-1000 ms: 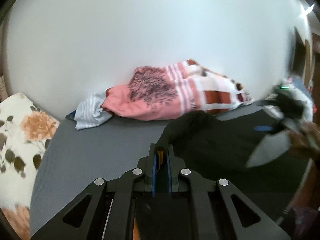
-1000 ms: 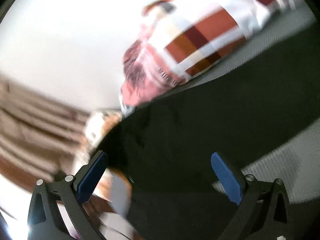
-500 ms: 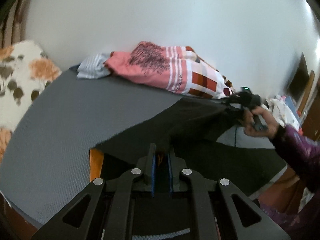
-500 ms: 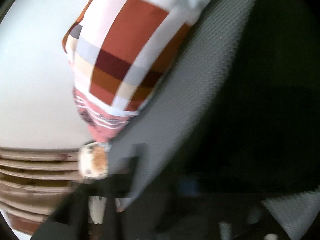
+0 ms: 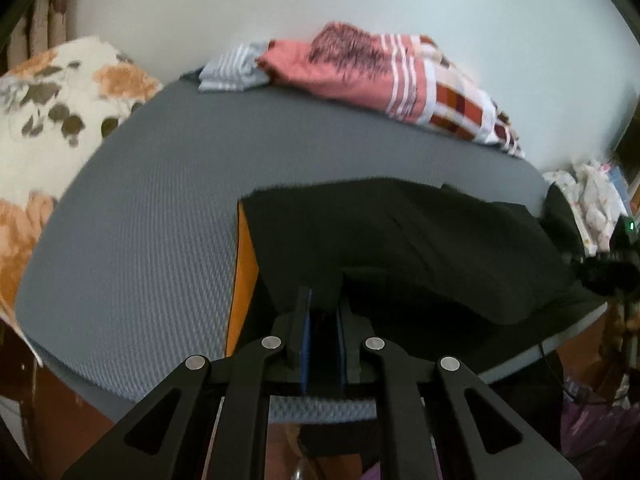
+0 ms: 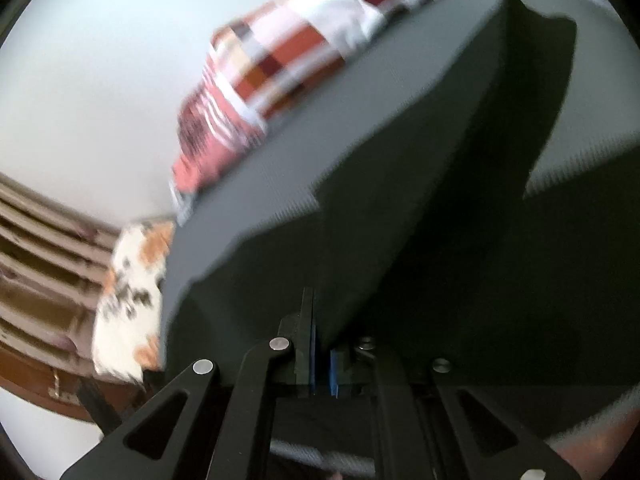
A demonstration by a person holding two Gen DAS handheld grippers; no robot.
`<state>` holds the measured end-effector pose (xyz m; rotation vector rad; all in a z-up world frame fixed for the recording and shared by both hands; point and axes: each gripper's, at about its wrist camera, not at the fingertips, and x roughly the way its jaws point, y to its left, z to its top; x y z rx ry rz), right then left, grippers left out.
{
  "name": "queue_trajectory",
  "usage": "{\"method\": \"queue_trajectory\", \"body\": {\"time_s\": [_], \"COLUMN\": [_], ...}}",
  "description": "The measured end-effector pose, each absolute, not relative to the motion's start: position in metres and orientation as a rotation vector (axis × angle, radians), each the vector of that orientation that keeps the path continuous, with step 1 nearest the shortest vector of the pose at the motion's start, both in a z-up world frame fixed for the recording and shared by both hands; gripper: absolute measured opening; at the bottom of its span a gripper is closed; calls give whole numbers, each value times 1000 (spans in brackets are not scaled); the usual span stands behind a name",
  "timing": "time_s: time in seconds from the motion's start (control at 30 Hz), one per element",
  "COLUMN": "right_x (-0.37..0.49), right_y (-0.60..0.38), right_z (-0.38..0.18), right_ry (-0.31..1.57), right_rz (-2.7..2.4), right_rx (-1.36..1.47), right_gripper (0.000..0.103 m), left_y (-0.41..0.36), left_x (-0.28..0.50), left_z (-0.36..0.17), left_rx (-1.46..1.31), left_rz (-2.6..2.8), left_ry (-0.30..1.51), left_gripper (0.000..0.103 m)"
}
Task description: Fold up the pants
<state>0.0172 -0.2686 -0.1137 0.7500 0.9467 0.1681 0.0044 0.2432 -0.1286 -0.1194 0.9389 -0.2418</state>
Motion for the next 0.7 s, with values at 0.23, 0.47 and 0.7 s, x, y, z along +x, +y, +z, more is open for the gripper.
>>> {"method": "queue_trajectory", "body": {"time_s": [0.23,0.47,0.7], "right_x": [2,-3,-10], "right_y": [-265,-266,-269], "right_z": [-151,-159,-159], "right_ry": [1017,1020,1012], "right_rz": [163,174,203], "right_rx": [782,781,838], "right_gripper": [6,6,6], "left_y": [246,258,236], "left_x": [-3,-11,-18], "left_z": [-146,-132,-64], "left_rx": [-94,16,47], "left_rz": [-212,-33,-28], "left_ry": [966,945,805], "left_gripper": [15,58,58]}}
